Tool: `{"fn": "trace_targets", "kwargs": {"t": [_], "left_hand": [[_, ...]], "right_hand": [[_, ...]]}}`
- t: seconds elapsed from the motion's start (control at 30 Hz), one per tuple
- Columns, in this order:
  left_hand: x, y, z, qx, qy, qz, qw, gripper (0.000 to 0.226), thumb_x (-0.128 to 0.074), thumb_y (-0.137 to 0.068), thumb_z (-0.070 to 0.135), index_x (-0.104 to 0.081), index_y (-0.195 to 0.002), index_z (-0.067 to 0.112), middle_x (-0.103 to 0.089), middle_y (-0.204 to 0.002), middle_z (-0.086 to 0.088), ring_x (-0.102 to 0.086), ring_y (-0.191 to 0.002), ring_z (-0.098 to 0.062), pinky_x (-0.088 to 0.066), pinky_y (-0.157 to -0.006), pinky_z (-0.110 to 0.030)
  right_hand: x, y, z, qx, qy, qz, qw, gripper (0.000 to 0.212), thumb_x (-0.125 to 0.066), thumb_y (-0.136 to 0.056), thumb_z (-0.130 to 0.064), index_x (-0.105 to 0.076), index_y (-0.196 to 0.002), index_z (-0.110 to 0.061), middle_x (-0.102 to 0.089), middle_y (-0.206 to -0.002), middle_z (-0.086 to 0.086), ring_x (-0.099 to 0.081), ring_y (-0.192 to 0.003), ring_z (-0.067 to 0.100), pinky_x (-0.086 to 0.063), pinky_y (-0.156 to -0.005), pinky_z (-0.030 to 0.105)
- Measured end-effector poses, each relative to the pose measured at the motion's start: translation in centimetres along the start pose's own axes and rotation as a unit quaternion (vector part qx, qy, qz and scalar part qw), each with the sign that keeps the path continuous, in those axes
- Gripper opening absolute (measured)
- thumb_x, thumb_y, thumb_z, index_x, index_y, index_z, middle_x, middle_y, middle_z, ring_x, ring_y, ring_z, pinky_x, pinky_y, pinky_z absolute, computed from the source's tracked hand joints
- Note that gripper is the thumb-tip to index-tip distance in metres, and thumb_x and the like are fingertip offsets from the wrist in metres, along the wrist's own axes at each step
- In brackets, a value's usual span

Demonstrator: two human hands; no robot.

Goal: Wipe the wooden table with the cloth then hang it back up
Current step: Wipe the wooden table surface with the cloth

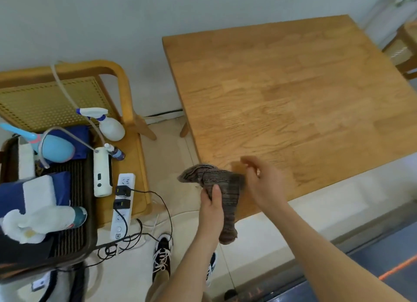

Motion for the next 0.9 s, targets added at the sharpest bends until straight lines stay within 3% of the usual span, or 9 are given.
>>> {"fn": "trace_targets", "kwargs": {"t": [0.07,0.13,0.2,0.3,0.43,0.5,0.67,0.9], "left_hand": [[-1.1,-0.3,0.2,-0.058,-0.097,0.089,0.99,0.048,-0.035,-0.099,0.046,-0.033,-0.137,0.018,-0.057,-0.122,-0.004,-0.056,-0.11,-0.021,-0.048,-0.091,-0.035],[-1.6,-1.0,1.0,-0.126,-0.164,0.149,0.967,0.046,-0.036,-0.099,0.042,-0.034,-0.134,0.012,-0.057,-0.121,-0.006,-0.056,-0.109,-0.024,-0.047,-0.084,-0.03],[-1.5,-2.8,2.9,-0.152,-0.209,0.186,0.948,0.046,-0.036,-0.099,0.041,-0.036,-0.13,0.008,-0.056,-0.12,-0.01,-0.056,-0.108,-0.028,-0.048,-0.082,-0.034],[-1.1,-7.8,7.9,-0.14,-0.271,0.235,0.923,0.049,-0.032,-0.099,0.045,-0.036,-0.127,0.005,-0.056,-0.119,-0.015,-0.058,-0.102,-0.035,-0.046,-0.073,-0.037],[-0.7,-16.5,16.2,-0.116,-0.308,0.281,0.902,0.059,-0.027,-0.1,0.048,-0.035,-0.134,0.001,-0.053,-0.131,-0.02,-0.054,-0.113,-0.038,-0.044,-0.088,-0.041],[-0.6,-19.5,19.7,-0.108,-0.337,0.317,0.88,0.058,-0.024,-0.1,0.048,-0.038,-0.131,0.001,-0.055,-0.128,-0.02,-0.055,-0.111,-0.038,-0.046,-0.087,-0.043],[-1.0,-20.4,22.0,-0.117,-0.358,0.331,0.865,0.05,-0.021,-0.102,0.043,-0.041,-0.125,0.004,-0.057,-0.123,-0.019,-0.056,-0.107,-0.04,-0.041,-0.078,-0.04],[-1.2,-11.8,13.4,-0.184,-0.403,0.293,0.847,0.042,-0.03,-0.1,0.038,-0.043,-0.12,0.004,-0.062,-0.105,-0.017,-0.06,-0.083,-0.034,-0.032,-0.05,-0.031]], "right_hand": [[0.8,-4.8,0.7,0.009,0.059,0.06,0.996,0.038,-0.045,-0.094,-0.016,-0.056,-0.13,-0.017,-0.058,-0.133,0.001,-0.046,-0.127,0.022,-0.035,-0.104,0.035],[-0.1,-8.0,1.4,0.025,0.145,0.042,0.988,0.046,-0.04,-0.096,-0.022,-0.043,-0.141,-0.02,-0.04,-0.15,-0.001,-0.029,-0.14,0.022,-0.023,-0.112,0.041],[-1.4,-8.6,2.5,0.033,0.21,0.038,0.976,0.049,-0.035,-0.098,-0.03,-0.034,-0.147,-0.024,-0.027,-0.157,-0.004,-0.018,-0.145,0.019,-0.016,-0.114,0.045],[-1.9,-8.0,3.2,0.046,0.236,0.053,0.969,0.053,-0.032,-0.096,-0.033,-0.033,-0.148,-0.024,-0.025,-0.158,-0.004,-0.017,-0.145,0.016,-0.015,-0.113,0.042],[-2.0,-8.8,3.3,0.057,0.247,0.06,0.966,0.056,-0.028,-0.094,-0.036,-0.035,-0.148,-0.022,-0.027,-0.157,-0.002,-0.02,-0.144,0.017,-0.012,-0.111,0.039],[-2.2,-8.8,3.3,0.061,0.249,0.065,0.965,0.056,-0.03,-0.093,-0.035,-0.039,-0.146,-0.02,-0.032,-0.155,0.0,-0.024,-0.143,0.019,-0.014,-0.109,0.039],[-1.8,-8.9,2.9,0.061,0.246,0.052,0.966,0.055,-0.035,-0.091,-0.033,-0.04,-0.144,-0.019,-0.033,-0.154,0.001,-0.024,-0.143,0.021,-0.015,-0.109,0.04],[-1.6,-8.8,2.5,0.041,0.253,0.04,0.966,0.055,-0.035,-0.088,-0.032,-0.042,-0.141,-0.02,-0.036,-0.153,0.001,-0.027,-0.141,0.021,-0.021,-0.106,0.042]]}}
Point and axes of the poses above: each hand's wrist, its own y-axis away from the middle knuckle, its own x-axis out of the back of the hand, z = x × y, the point moved 1 cm from there along -y, towards the middle knuckle
